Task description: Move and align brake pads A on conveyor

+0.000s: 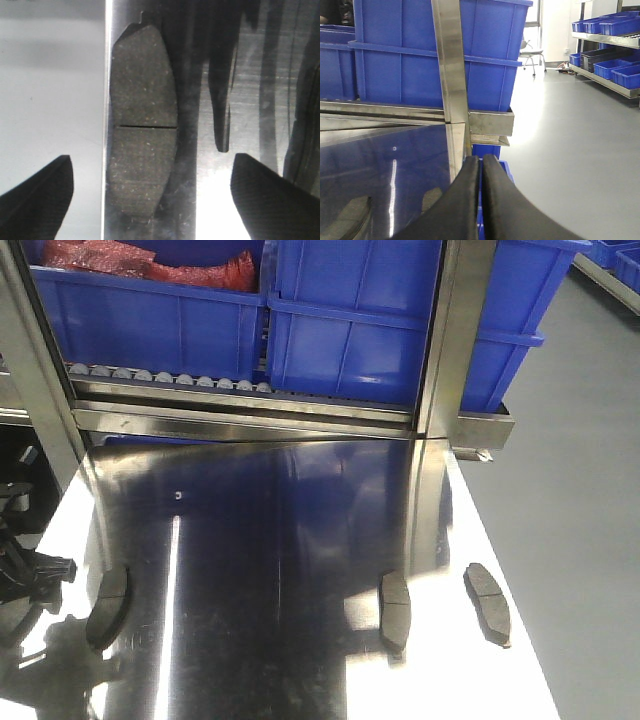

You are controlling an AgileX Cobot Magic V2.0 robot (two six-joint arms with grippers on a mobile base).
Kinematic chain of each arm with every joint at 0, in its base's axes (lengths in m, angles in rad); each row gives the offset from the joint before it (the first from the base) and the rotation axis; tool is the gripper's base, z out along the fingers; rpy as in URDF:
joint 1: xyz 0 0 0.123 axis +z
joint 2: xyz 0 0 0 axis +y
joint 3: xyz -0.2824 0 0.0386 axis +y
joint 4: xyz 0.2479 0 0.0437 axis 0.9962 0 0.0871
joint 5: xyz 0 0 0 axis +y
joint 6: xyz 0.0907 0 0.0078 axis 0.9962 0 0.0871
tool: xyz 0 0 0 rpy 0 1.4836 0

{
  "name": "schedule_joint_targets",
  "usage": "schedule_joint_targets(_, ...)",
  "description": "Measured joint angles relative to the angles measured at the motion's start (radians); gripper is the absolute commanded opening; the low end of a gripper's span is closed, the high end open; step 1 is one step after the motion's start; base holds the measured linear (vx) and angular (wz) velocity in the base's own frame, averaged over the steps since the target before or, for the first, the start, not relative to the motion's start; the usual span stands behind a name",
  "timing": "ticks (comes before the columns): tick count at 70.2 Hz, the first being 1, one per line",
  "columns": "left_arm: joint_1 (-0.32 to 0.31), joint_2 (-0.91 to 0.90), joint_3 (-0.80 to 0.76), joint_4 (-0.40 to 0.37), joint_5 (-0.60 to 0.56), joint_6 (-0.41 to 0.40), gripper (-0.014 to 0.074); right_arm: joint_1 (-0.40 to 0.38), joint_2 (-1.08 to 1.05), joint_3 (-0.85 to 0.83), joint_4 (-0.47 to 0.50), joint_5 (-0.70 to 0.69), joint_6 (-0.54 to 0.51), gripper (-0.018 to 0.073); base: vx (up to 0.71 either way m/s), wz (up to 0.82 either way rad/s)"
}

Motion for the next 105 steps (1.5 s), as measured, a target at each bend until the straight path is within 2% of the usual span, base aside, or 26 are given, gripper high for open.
schedule_joint_targets(14, 0.000, 0.000, 0.000, 0.000, -0.013, 0.003, 0.0533, 0.000, 0.000, 0.000, 0.000, 0.000, 0.000, -0.0003, 0.00, 0.00)
schedule_joint_targets(43, 0.000, 0.000, 0.000, 0.000, -0.022, 0.004, 0.0529, 0.000, 0.000, 0.000, 0.000, 0.000, 0.000, -0.0003, 0.00, 0.00)
schedule_joint_targets(68, 0.000, 0.024, 0.000, -0.003, -0.022, 0.004, 0.0486, 0.000, 0.000, 0.000, 0.000, 0.000, 0.000, -0.0003, 0.00, 0.00)
schedule_joint_targets(95, 0.000, 0.043, -0.001, 0.001, -0.026, 0.004, 0.0239, 0.000, 0.000, 0.000, 0.000, 0.000, 0.000, -0.0003, 0.00, 0.00)
schedule_joint_targets(105, 0.000, 0.044, -0.004, 0.002, -0.025, 0.005, 0.0197, 0.000, 0.000, 0.000, 0.000, 0.000, 0.000, -0.0003, 0.00, 0.00)
